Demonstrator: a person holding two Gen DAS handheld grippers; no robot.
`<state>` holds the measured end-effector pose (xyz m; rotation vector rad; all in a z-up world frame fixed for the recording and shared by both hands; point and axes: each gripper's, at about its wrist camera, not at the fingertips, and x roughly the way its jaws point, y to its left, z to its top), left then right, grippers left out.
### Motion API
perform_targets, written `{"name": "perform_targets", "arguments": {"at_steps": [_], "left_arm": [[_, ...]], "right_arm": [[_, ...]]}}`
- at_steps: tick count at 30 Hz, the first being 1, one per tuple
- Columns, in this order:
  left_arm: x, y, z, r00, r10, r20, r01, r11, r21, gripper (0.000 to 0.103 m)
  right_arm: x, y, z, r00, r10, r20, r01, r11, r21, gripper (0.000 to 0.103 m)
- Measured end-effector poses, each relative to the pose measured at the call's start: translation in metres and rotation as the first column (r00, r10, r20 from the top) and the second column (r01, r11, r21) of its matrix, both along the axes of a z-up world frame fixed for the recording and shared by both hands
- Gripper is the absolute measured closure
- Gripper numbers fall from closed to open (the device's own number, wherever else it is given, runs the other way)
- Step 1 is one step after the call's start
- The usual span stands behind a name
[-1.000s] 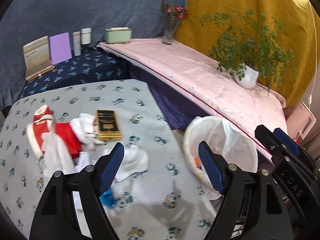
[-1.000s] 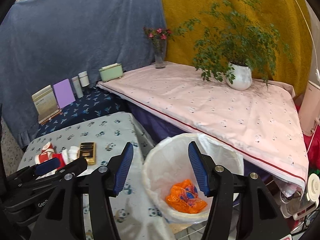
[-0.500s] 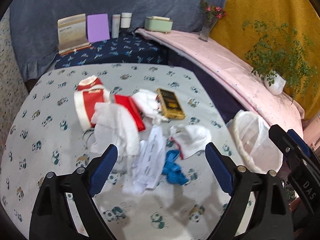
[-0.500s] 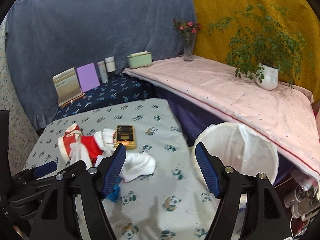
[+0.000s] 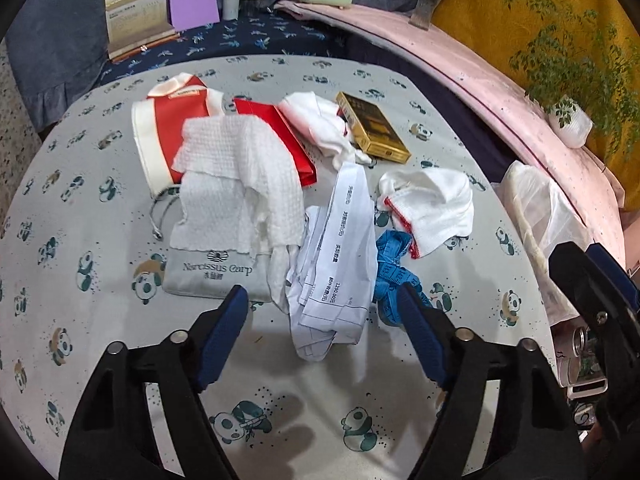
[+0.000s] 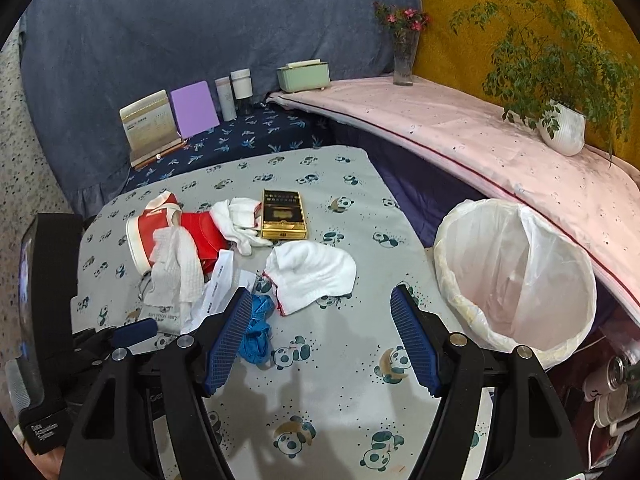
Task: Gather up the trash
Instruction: 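Grasp the white paper receipt with the left gripper while the right grasps the blue item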
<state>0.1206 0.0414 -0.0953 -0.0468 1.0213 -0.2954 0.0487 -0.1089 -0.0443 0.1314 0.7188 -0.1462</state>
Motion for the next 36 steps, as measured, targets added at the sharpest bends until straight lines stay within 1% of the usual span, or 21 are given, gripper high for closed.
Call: {"name": "perform_targets", "arguments": {"at_steps": [1,3,4,7,12,17,20,25,30,33,36], "left_arm": [[0.002,-0.001,-0.003,1.0,-0.002,-0.009,0.002,1.0,-0.002,0.037],[0.005,-0.002,-0.009,0.999,-0.006,-0.032,0.006,1.0,-0.008,0.039],[0.007,-0.002,-0.012,0.999,-0.005,-0.04,0.004,1.0,-0.008,0.045],[0.009,0.0,-0.016,0.998,-0.014,-0.066,0.012,1.0,-0.024,0.055],[0.009,0.008,-0.01,0.998,-0.011,-0.067,0.007,0.999,-0.048,0.062],[0.005,0.019,0.002,0.999,0.001,-0.042,-0.003,0.998,-0.057,0.063],[0.002,0.026,0.009,1.0,0.007,-0.026,-0.008,0.998,-0.06,0.063],[-0.003,0.041,0.019,1.0,0.026,-0.007,-0.027,0.996,-0.083,0.063],[-0.005,0.052,0.029,0.999,0.047,0.009,-0.046,0.994,-0.101,0.063],[-0.007,0.056,0.03,0.998,0.055,0.013,-0.053,0.993,-0.104,0.063],[-0.008,0.059,0.03,0.998,0.062,0.014,-0.06,0.993,-0.1,0.063]], "right_arm": [[0.001,0.0,-0.003,1.0,0.001,-0.007,-0.001,1.0,0.001,0.034],[0.005,0.001,-0.009,1.0,0.003,-0.021,-0.003,1.0,0.003,0.034],[0.006,0.001,-0.011,1.0,0.004,-0.027,-0.004,1.0,0.003,0.034],[0.011,0.003,-0.018,0.999,0.01,-0.048,-0.01,1.0,0.007,0.034],[0.02,0.007,-0.027,0.997,0.022,-0.073,-0.02,1.0,0.02,0.034],[0.027,0.012,-0.033,0.995,0.041,-0.092,-0.036,0.998,0.05,0.038],[0.03,0.016,-0.033,0.995,0.05,-0.089,-0.043,0.996,0.075,0.038],[0.033,0.021,-0.034,0.993,0.061,-0.097,-0.054,0.996,0.07,0.042],[0.037,0.031,-0.038,0.99,0.088,-0.109,-0.081,0.995,0.064,0.042],[0.042,0.041,-0.046,0.987,0.107,-0.123,-0.102,0.993,0.052,0.043],[0.048,0.049,-0.057,0.981,0.126,-0.148,-0.119,0.992,0.051,0.047]]}}
